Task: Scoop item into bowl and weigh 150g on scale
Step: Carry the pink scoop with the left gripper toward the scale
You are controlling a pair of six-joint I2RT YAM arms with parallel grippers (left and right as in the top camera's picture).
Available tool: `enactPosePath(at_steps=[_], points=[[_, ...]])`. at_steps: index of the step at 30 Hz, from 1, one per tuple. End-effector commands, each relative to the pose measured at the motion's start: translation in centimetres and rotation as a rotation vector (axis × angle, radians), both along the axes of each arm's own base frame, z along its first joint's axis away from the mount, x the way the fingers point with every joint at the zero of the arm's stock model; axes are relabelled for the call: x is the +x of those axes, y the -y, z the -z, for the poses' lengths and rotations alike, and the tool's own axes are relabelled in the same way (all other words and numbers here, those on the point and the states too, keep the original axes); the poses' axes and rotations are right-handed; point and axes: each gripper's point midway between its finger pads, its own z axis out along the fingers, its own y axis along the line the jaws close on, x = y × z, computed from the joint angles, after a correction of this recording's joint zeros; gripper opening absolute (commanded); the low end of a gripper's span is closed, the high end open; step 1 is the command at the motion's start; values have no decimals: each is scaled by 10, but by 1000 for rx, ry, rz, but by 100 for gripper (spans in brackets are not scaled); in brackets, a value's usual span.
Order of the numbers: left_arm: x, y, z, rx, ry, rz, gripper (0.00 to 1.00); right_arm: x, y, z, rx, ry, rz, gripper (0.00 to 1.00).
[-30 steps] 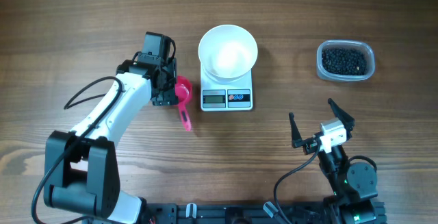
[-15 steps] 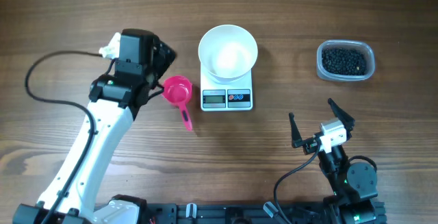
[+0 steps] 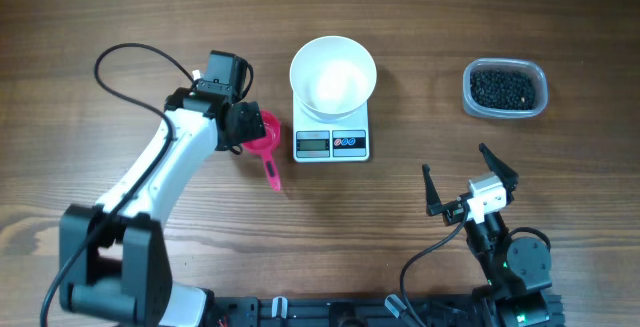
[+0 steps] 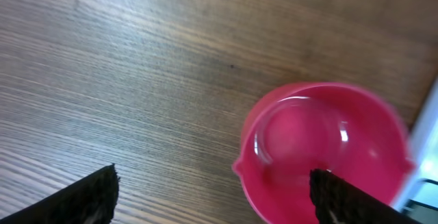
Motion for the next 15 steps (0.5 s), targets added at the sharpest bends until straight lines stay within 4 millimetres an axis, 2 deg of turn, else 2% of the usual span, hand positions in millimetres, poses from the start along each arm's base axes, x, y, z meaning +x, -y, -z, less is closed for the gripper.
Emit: enactPosePath(at_steps=[1,2,5,6,8,11,14,15], points=[[-2,2,21,6,-64,18,89,0,1,0,-5,2,9,100],[-1,2,27,8,-75,17,88,0,1,0,-5,2,8,100],[2,3,41,10,-89,14,73,0,1,0,-5,2,8,100],[5,4,43,4,-83,15,65,0,1,0,-5,2,8,100],[9,8,44,-17,-70,19,58,0,1,0,-4,2,8,100],[12,19,52,-75,-75,20,41,0,1,0,-5,2,9,100],[14,21,52,-88,-68,0,29,0,1,0,-5,2,8,100],[13,21,52,-88,-68,0,23,0,1,0,-4,2,9,100]])
